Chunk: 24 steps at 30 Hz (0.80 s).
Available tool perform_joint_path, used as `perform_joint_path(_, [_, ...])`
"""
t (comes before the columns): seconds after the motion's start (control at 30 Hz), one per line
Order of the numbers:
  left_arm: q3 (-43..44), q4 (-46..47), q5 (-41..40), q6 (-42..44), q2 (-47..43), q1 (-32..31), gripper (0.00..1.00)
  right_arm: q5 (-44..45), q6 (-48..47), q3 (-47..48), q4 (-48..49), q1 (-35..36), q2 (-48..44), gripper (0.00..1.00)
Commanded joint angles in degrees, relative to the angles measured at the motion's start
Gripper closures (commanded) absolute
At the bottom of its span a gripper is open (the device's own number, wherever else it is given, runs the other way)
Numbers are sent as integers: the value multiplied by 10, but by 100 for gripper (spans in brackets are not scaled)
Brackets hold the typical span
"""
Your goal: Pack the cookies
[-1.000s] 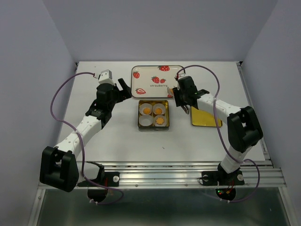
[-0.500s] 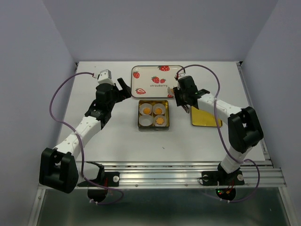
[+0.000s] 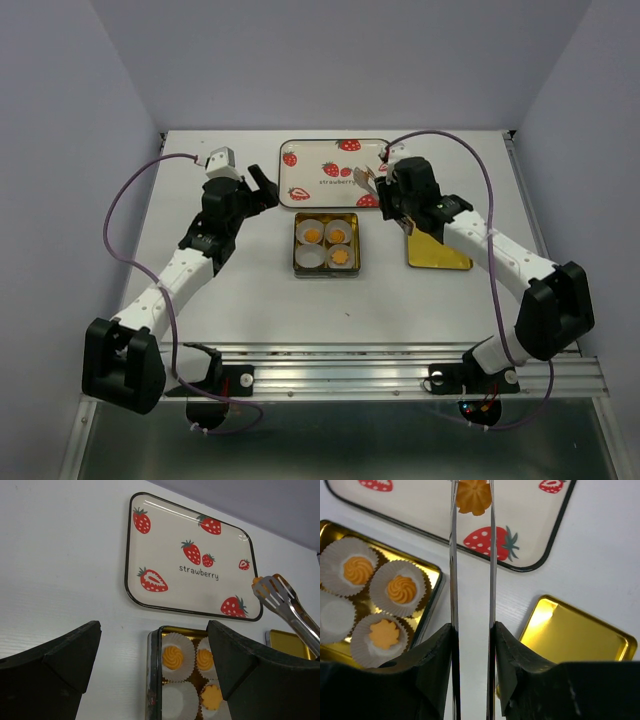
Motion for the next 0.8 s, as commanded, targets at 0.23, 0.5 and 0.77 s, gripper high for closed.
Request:
perform_joint_path(0.23, [-25, 23, 4, -19, -40, -2, 1, -62, -41, -59, -20, 168, -81, 61])
perform_joint_path(0.5, [-47, 28, 22, -32, -50, -9, 1, -58, -32, -79, -61, 220, -84, 62])
perform_joint_path(0.77, [-57, 33, 24, -41, -55, -14, 1, -62, -32, -80, -76, 231, -79, 61])
